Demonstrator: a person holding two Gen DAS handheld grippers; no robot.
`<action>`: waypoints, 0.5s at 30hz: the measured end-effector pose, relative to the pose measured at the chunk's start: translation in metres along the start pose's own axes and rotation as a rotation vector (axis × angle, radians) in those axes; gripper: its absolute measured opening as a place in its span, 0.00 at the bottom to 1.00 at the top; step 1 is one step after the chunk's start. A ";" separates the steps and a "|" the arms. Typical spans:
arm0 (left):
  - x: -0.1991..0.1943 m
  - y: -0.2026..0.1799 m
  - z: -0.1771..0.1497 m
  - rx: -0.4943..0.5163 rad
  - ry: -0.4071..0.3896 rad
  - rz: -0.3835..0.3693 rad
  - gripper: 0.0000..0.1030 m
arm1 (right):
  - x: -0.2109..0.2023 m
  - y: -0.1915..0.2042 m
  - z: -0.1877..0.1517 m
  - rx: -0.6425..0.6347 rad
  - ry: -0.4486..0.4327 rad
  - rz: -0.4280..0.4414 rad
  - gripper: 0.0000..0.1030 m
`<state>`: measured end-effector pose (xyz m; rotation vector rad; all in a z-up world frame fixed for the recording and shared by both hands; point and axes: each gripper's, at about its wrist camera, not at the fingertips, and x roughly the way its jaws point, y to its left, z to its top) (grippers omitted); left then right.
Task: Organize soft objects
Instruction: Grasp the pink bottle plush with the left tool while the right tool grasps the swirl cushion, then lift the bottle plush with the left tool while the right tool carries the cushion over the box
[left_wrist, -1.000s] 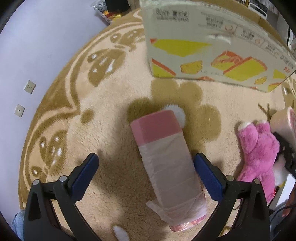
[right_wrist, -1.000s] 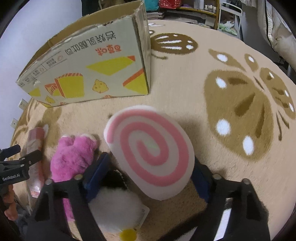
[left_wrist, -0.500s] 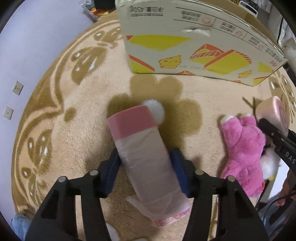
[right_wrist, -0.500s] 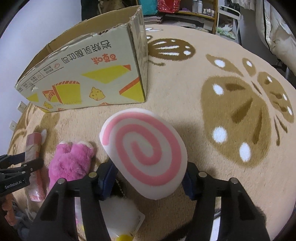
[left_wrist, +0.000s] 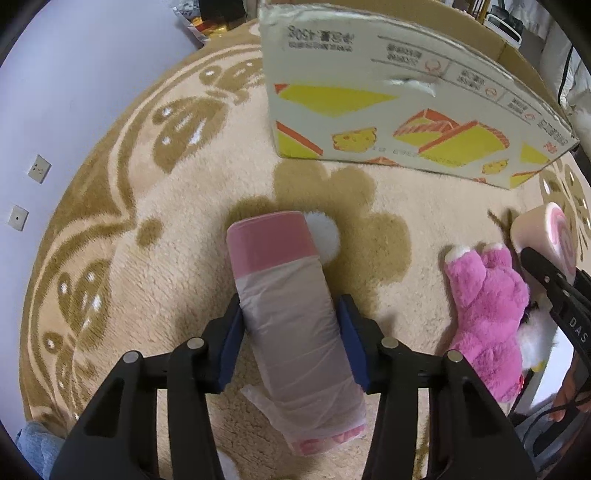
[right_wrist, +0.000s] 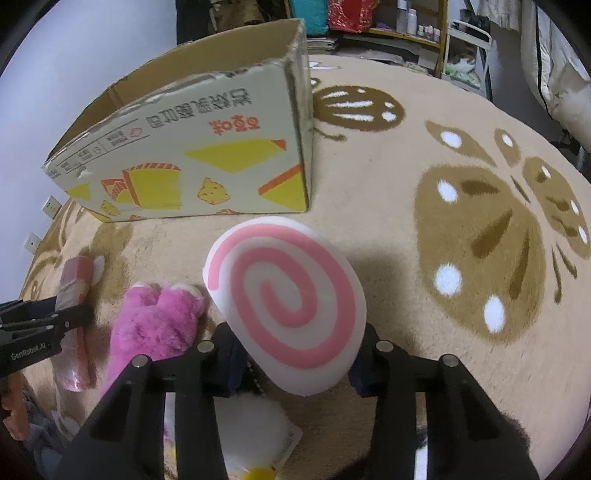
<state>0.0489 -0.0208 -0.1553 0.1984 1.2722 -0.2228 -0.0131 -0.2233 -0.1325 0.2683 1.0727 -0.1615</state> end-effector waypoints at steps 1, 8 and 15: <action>-0.001 0.002 0.001 -0.009 -0.009 0.009 0.46 | -0.002 0.001 0.000 -0.006 -0.013 -0.005 0.44; -0.013 0.016 0.005 -0.079 -0.060 0.027 0.45 | -0.015 0.001 0.002 -0.008 -0.072 0.014 0.40; -0.040 0.027 0.012 -0.142 -0.201 0.074 0.44 | -0.025 0.008 0.008 -0.041 -0.115 0.038 0.36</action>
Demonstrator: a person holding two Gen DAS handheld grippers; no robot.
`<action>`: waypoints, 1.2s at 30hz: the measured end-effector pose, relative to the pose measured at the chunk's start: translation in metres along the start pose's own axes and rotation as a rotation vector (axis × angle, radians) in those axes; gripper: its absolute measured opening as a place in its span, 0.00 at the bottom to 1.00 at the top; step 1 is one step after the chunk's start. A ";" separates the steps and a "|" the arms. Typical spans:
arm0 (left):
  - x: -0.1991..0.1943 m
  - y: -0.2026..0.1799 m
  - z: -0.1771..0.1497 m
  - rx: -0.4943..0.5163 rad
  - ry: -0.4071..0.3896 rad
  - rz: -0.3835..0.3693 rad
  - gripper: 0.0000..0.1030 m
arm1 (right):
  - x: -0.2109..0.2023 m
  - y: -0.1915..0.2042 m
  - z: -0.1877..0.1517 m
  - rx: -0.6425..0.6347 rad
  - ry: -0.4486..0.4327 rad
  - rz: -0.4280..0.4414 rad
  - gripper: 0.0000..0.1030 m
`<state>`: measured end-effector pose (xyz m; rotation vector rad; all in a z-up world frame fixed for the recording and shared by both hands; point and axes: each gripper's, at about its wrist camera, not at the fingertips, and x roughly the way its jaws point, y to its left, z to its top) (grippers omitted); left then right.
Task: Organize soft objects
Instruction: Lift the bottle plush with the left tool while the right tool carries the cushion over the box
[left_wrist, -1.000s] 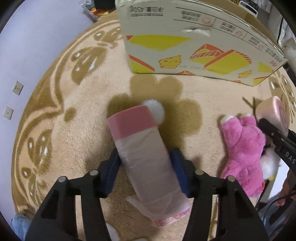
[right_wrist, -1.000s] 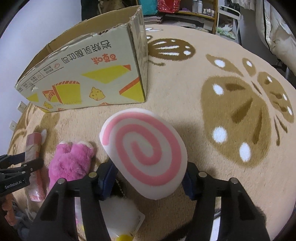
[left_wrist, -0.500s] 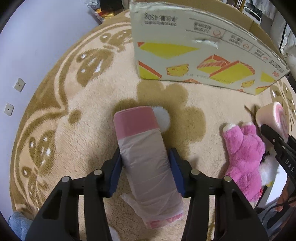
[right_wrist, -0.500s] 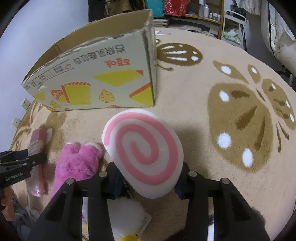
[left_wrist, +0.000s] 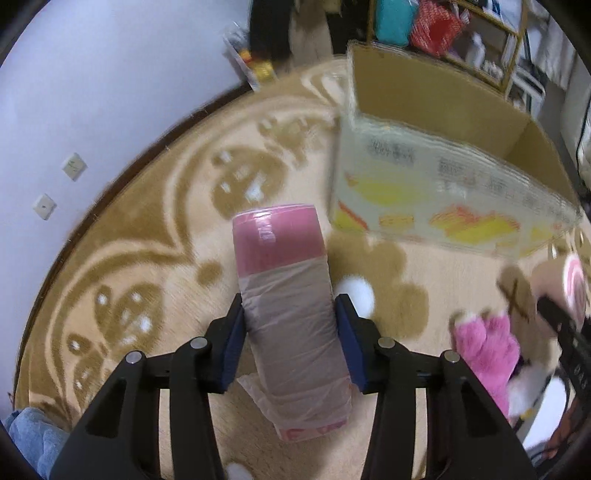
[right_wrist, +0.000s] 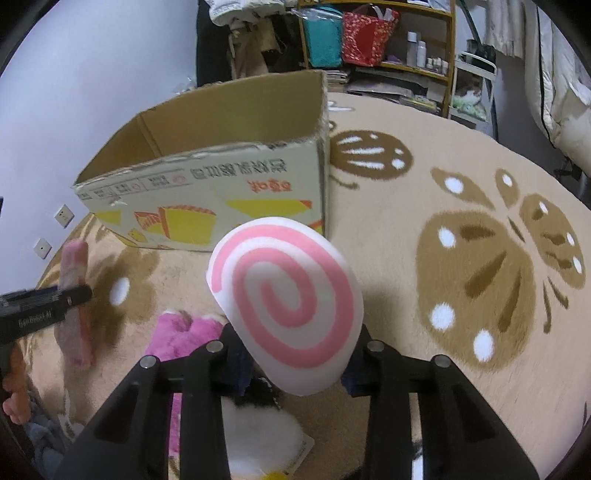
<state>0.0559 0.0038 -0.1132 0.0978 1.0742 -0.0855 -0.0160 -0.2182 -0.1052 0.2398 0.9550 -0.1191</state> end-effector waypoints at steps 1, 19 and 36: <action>-0.003 0.004 0.002 -0.013 -0.017 -0.001 0.44 | -0.001 0.001 0.000 -0.005 -0.005 0.002 0.35; -0.056 0.007 0.026 -0.023 -0.269 -0.021 0.44 | -0.055 0.014 0.022 -0.051 -0.239 0.046 0.34; -0.105 -0.019 0.051 0.064 -0.538 -0.047 0.44 | -0.081 0.020 0.050 -0.041 -0.408 0.088 0.34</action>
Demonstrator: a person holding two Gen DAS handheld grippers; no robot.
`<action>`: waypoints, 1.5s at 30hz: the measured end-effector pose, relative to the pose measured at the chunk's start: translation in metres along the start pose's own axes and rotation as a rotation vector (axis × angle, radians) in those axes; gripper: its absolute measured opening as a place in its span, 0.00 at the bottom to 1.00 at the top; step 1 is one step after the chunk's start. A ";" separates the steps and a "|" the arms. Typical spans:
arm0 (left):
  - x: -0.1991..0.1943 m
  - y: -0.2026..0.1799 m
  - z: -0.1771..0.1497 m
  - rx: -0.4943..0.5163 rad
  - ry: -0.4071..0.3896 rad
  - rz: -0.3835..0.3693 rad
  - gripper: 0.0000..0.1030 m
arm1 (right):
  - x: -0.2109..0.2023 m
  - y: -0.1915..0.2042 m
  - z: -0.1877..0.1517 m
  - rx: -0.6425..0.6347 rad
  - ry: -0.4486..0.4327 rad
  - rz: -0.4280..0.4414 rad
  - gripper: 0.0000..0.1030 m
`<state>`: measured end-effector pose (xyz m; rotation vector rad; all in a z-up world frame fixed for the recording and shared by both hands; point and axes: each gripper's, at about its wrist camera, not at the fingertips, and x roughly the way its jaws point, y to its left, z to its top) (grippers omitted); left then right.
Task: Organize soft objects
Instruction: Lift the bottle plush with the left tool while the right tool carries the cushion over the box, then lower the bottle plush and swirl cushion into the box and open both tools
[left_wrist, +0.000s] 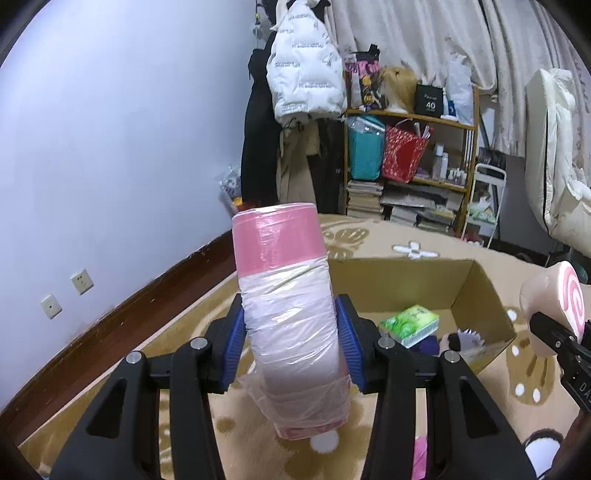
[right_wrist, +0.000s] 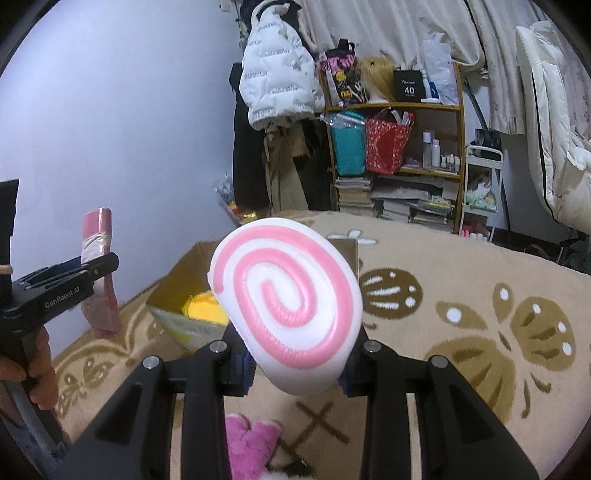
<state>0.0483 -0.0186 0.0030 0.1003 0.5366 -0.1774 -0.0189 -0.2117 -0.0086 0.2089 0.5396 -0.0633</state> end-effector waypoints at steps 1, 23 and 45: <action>0.000 -0.001 0.002 0.001 -0.007 -0.005 0.44 | 0.000 0.000 0.002 0.002 -0.009 0.001 0.34; 0.053 -0.033 0.021 0.055 -0.007 -0.016 0.44 | 0.046 -0.004 0.020 -0.021 -0.017 0.036 0.35; 0.071 -0.042 0.022 0.042 0.030 -0.081 0.44 | 0.086 -0.004 0.011 -0.036 0.064 0.041 0.40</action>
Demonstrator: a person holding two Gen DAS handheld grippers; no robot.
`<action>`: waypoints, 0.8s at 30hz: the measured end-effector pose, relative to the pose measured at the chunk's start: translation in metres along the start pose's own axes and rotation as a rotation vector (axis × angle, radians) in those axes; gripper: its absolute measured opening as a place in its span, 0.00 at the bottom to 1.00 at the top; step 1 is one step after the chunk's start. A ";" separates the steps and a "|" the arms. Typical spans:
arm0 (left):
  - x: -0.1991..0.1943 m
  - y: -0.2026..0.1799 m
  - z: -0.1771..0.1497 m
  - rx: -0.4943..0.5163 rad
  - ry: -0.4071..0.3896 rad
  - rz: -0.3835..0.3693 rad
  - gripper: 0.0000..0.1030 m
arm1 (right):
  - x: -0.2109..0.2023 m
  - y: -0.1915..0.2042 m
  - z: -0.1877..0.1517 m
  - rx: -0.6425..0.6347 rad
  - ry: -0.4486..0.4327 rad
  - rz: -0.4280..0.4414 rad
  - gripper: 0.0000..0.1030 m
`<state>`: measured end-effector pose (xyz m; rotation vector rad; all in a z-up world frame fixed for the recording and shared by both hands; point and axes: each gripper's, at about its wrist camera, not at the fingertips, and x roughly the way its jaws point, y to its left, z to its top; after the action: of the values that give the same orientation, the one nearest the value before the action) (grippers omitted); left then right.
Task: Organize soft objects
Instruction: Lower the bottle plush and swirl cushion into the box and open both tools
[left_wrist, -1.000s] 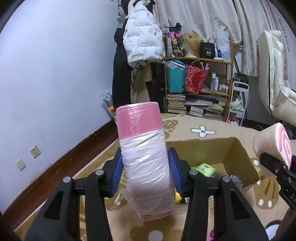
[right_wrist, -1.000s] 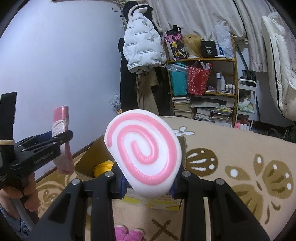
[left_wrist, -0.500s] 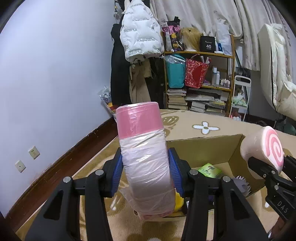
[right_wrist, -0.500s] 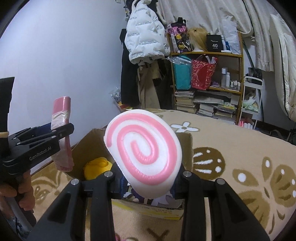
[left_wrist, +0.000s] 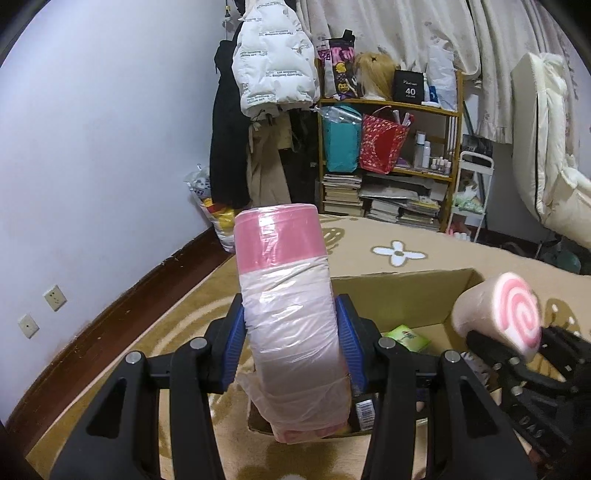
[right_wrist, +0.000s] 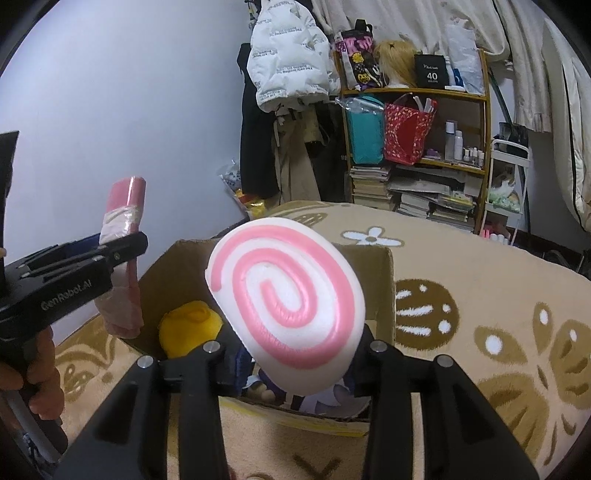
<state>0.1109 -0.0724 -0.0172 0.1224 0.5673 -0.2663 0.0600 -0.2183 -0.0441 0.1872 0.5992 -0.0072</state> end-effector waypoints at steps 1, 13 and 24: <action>-0.002 0.000 0.001 -0.007 -0.004 -0.014 0.44 | 0.000 0.000 0.000 -0.002 0.002 -0.003 0.40; 0.008 0.003 -0.002 -0.027 0.022 0.029 0.55 | 0.011 0.008 -0.007 -0.033 0.051 -0.002 0.47; 0.003 0.014 0.000 -0.036 0.011 0.088 0.80 | 0.005 0.006 -0.004 -0.023 0.027 -0.029 0.85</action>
<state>0.1172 -0.0595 -0.0177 0.1135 0.5762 -0.1695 0.0626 -0.2115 -0.0495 0.1564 0.6289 -0.0259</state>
